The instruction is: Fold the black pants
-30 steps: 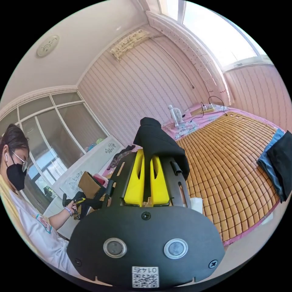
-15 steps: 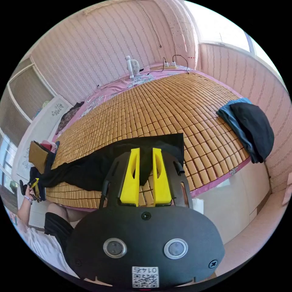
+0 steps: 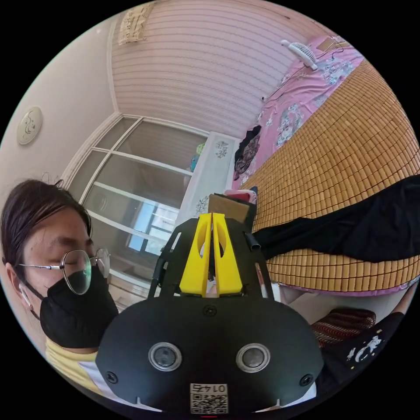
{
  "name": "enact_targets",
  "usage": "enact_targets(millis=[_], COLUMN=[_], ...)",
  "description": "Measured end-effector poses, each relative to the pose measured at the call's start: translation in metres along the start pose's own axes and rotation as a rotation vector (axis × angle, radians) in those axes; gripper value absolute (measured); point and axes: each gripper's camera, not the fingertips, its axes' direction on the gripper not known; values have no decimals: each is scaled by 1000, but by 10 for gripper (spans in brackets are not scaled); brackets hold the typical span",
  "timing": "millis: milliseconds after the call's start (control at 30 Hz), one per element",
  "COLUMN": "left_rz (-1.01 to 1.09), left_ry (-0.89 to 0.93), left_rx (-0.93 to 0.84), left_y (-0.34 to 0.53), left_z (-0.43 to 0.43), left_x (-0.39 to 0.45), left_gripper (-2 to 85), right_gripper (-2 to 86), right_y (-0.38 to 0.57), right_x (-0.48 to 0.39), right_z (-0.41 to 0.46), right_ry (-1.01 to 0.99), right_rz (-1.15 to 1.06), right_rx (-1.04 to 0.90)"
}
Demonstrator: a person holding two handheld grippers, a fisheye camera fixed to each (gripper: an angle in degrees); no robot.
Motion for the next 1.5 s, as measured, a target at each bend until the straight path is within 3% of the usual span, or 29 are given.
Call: enact_targets(millis=[533,1500], left_rz=[-42,-11], left_ry=[1,-21], left_rx=[14,-5], left_y=[7,12], left_z=[-2,-18], left_x=[-24,-32], left_gripper=[-10,-10], right_gripper=[-2,-3], right_y=[-5,-9], right_x=[-25,-43], right_z=[20,46], right_ry=[-132,-110], right_rz=[-10,-12], right_rx=[-56,-56])
